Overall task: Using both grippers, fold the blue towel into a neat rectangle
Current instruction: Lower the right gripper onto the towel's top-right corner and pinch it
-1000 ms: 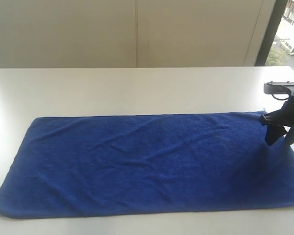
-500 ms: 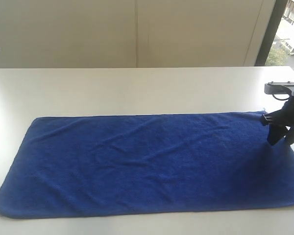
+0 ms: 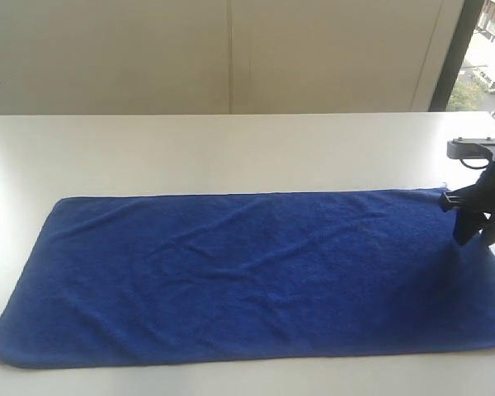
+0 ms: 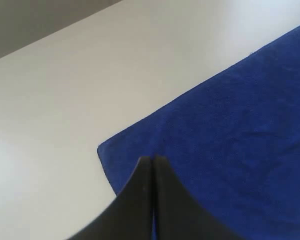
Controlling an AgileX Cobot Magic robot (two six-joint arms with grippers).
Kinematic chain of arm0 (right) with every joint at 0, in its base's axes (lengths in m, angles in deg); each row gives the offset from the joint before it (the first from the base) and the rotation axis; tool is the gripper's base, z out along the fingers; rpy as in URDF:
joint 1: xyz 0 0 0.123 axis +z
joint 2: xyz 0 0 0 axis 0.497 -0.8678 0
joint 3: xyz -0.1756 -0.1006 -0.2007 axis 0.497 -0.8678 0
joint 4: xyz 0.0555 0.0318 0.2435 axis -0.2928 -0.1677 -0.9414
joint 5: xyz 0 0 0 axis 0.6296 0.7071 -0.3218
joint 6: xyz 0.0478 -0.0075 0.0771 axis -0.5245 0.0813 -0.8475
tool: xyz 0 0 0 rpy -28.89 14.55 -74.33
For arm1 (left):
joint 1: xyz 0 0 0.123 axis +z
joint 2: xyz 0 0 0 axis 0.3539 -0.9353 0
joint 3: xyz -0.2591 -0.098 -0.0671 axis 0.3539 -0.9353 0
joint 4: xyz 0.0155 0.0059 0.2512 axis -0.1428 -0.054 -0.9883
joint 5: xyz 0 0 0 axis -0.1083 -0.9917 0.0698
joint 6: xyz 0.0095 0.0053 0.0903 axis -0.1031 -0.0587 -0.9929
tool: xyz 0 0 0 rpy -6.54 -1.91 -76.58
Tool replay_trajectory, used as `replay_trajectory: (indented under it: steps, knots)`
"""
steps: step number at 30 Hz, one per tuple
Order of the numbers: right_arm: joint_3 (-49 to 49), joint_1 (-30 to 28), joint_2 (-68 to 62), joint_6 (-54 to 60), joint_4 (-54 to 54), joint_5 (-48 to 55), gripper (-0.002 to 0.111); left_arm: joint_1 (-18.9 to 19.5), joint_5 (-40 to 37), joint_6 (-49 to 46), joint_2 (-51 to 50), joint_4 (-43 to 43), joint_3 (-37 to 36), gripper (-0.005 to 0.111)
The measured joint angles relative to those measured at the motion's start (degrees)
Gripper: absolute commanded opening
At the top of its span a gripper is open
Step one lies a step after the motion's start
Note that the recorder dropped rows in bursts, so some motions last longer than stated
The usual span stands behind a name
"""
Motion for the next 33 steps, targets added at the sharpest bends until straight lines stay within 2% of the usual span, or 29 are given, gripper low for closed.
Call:
replay_trajectory:
  steps: [5, 10, 26, 33]
  knots:
    - [-0.5, 0.0, 1.8, -1.4, 0.2, 0.5, 0.053, 0.0, 0.0, 0.0, 0.0, 0.0, 0.0, 0.0]
    - [-5.2, 0.0, 2.1, -2.7, 2.2, -2.4, 0.051, 0.0, 0.0, 0.0, 0.0, 0.1, 0.0, 0.0]
    - [-11.1, 2.3, 4.4, -4.5, 4.3, -10.4, 0.018, 0.0, 0.2, 0.0, 0.0, 0.1, 0.0, 0.0]
    - [-11.1, 2.9, 4.5, -7.6, 5.4, -10.3, 0.01, 0.0, 0.2, 0.0, 0.0, 0.1, 0.0, 0.0]
